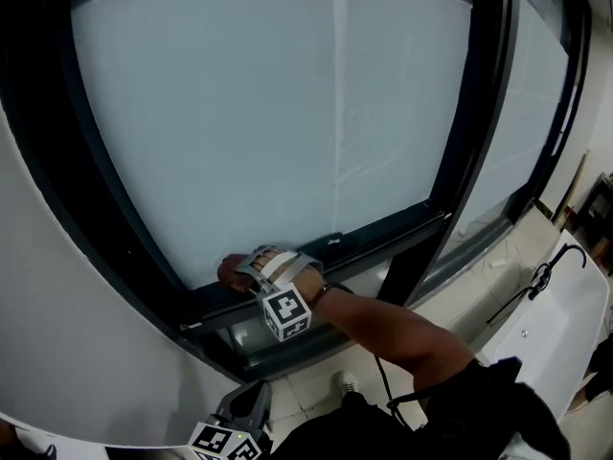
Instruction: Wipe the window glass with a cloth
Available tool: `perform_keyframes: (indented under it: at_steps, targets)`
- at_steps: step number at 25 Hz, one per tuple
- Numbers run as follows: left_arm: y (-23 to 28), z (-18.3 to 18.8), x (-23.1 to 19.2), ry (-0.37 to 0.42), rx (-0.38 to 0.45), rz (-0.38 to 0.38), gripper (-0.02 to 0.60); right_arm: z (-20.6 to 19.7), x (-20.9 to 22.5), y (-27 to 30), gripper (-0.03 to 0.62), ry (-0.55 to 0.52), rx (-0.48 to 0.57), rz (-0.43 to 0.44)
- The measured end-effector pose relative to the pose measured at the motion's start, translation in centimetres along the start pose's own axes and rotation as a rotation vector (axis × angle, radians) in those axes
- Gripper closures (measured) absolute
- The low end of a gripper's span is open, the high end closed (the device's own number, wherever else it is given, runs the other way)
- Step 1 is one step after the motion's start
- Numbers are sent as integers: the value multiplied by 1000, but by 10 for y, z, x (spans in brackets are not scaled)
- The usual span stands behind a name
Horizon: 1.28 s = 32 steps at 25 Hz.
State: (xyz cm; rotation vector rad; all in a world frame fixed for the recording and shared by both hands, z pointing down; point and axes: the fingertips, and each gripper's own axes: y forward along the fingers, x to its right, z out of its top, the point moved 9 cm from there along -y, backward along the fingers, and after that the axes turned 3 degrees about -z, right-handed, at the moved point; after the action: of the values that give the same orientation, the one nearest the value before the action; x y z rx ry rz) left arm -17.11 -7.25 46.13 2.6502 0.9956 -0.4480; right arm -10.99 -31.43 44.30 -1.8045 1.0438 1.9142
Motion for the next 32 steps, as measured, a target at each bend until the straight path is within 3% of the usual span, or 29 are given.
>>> perform_keyframes:
  at_steps: [6, 10, 13, 16, 21, 32]
  targets:
    - [2, -2, 1, -5, -5, -15, 565, -17, 101, -60, 522, 18, -7, -255]
    - [1, 0, -3, -12, 3, -3, 565, -33, 194, -95, 520, -36, -55, -473]
    - [-1, 0, -4, -18, 16, 7, 565, -44, 248, -115, 520, -84, -95, -587]
    - [0, 1, -4, -21, 26, 9, 565, -59, 272, -117, 521, -129, -135, -602]
    - [0, 6, -10, -11, 46, 19, 565, -57, 267, -103, 520, -136, -115, -626]
    - [10, -6, 2, -44, 3, -14, 565, -59, 184, -84, 520, -62, -86, -516]
